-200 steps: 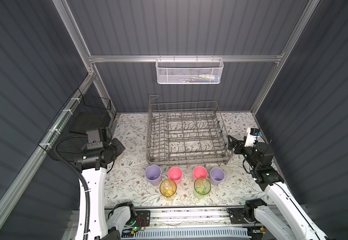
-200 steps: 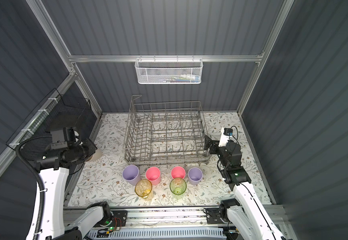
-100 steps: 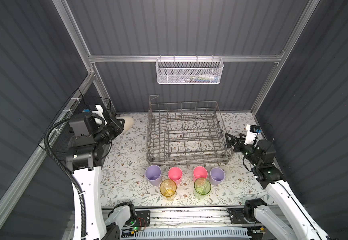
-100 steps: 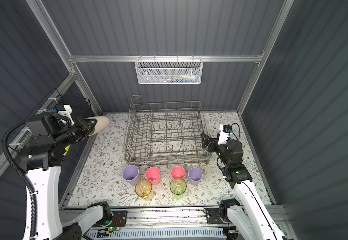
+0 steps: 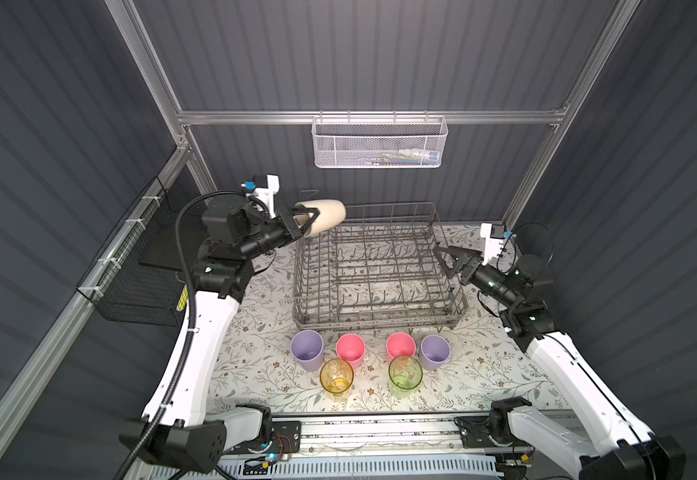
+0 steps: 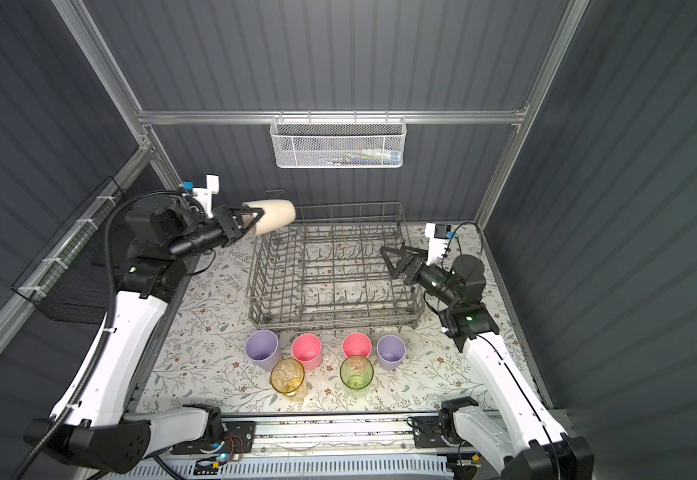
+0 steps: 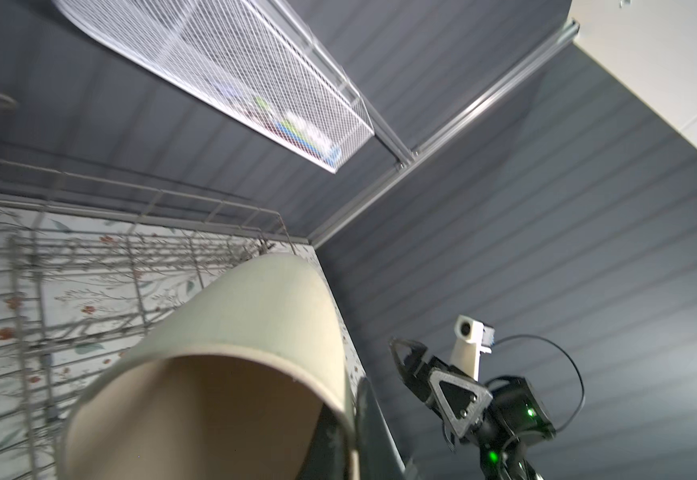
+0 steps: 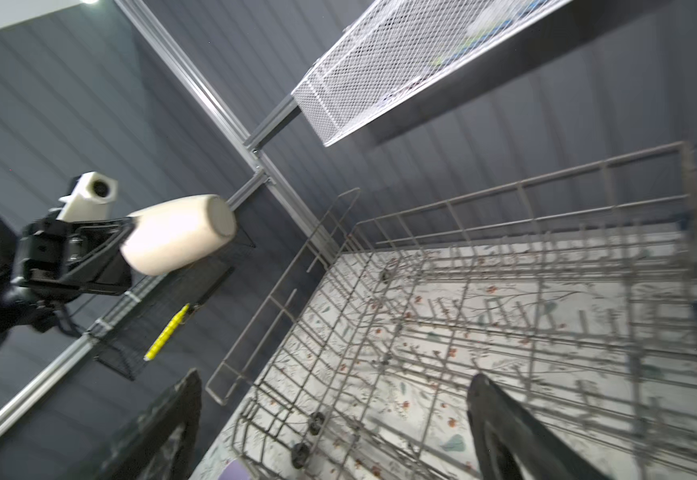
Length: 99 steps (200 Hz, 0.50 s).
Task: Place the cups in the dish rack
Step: 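Lift the cream cup with the left gripper and swing it toward the rack, then carry the cup over the rack while the right gripper moves toward it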
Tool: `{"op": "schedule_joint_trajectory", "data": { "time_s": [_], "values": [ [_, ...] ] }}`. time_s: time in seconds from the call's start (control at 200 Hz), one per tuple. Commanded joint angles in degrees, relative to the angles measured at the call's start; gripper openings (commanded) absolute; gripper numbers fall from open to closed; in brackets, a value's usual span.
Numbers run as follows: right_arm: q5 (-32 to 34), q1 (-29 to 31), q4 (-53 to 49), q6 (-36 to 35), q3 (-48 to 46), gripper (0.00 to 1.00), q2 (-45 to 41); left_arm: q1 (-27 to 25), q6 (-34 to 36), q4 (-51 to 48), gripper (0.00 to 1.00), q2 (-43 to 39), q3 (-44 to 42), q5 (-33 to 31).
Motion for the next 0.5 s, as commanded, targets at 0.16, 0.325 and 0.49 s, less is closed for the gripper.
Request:
{"op": "schedule_joint_trajectory", "data": {
  "time_s": [0.16, 0.325, 0.49],
  "values": [
    [-10.29, 2.41, 17.51, 15.43, 1.3, 0.99, 6.71, -8.47, 1.04, 15.88, 0.0, 6.16, -3.4, 4.87],
    [-12.35, 2.73, 19.01, 18.05, 1.13, 0.99, 8.34, -13.0, 2.54, 19.27, 0.0, 9.25, -4.28, 5.85],
    [-13.87, 3.1, 22.17, 20.64, 0.76, 0.99, 10.16, -16.3, 2.52, 22.0, 0.0, 12.21, -4.47, 8.04]
  ]
}}
